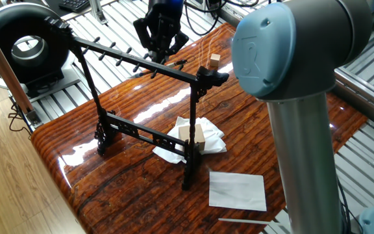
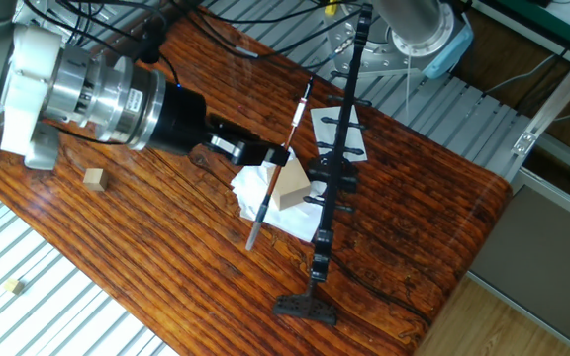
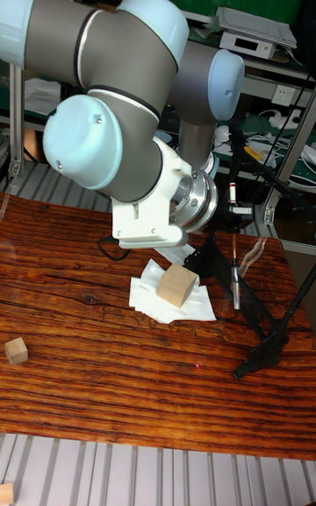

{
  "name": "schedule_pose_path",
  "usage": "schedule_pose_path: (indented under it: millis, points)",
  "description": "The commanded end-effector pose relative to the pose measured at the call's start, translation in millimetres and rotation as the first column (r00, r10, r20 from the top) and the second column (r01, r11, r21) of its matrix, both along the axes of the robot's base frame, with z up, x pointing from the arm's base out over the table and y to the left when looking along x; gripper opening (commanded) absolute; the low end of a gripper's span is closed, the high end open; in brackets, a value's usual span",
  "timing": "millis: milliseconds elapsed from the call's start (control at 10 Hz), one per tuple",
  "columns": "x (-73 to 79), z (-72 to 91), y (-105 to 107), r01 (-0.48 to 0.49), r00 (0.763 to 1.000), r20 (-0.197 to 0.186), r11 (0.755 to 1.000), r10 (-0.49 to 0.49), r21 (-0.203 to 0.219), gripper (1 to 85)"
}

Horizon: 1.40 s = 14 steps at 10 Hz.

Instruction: Place the brush on the pen rack

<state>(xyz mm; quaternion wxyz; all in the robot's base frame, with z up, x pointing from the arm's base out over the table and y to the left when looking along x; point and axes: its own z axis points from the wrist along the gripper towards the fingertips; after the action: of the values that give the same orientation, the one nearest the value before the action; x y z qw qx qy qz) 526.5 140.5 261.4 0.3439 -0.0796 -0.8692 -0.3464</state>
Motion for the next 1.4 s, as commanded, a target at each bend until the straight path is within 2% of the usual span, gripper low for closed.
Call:
schedule_pose_path:
  millis: [0,200,300,500,600,700,800,900,1000,1300]
  points:
    - [2.1,11.6,9,0.020,1.000,-0.001,0.999,-0.020,0.050,1.3]
    - [6.5,-7.5,2,0.010,0.999,0.044,0.999,-0.011,0.036,1.3]
    - [5.8,-14.2,-1,-0.001,0.998,0.062,0.999,-0.001,0.047,1.3]
    - [5.6,-23.1,-5,-0.010,0.998,0.062,0.999,0.007,0.039,1.3]
    - [4.1,-20.2,-3,-0.003,0.999,0.040,0.999,0.001,0.045,1.3]
    - [2.4,-22.1,-5,-0.004,1.000,0.025,1.000,0.004,0.026,1.3]
    - [-1.2,-15.8,-3,0.001,1.000,-0.013,1.000,-0.001,0.026,1.3]
    - [-3.8,-17.9,-5,-0.004,1.000,-0.026,1.000,0.004,0.008,1.3]
    - [-4.7,-17.5,-4,0.000,0.999,-0.037,1.000,0.000,0.006,1.3]
    - [-2.2,-21.3,2,0.016,0.999,-0.037,1.000,-0.016,0.001,1.3]
